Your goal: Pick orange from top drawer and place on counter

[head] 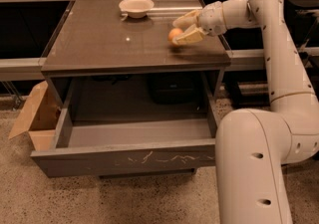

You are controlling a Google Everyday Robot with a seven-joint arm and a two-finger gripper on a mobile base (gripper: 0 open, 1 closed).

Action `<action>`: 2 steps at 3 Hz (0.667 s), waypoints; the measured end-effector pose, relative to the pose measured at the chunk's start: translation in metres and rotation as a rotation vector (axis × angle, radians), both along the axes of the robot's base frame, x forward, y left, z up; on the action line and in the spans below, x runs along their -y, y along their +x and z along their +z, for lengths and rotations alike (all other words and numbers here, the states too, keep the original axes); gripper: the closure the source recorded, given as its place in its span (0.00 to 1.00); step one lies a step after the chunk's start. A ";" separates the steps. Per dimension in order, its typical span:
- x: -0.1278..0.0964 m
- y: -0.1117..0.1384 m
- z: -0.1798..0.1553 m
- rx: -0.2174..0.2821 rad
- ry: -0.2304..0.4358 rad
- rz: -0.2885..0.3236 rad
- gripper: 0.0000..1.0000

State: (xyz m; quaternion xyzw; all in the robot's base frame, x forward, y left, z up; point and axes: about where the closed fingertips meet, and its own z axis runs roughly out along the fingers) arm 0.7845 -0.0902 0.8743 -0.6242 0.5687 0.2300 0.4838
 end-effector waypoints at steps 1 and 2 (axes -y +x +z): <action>0.002 0.002 -0.007 -0.023 0.002 -0.011 0.00; 0.010 0.003 -0.001 -0.014 0.012 -0.030 0.00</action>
Offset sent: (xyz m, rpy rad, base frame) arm 0.0059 -0.0328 0.0151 0.0253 -0.0097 -0.0658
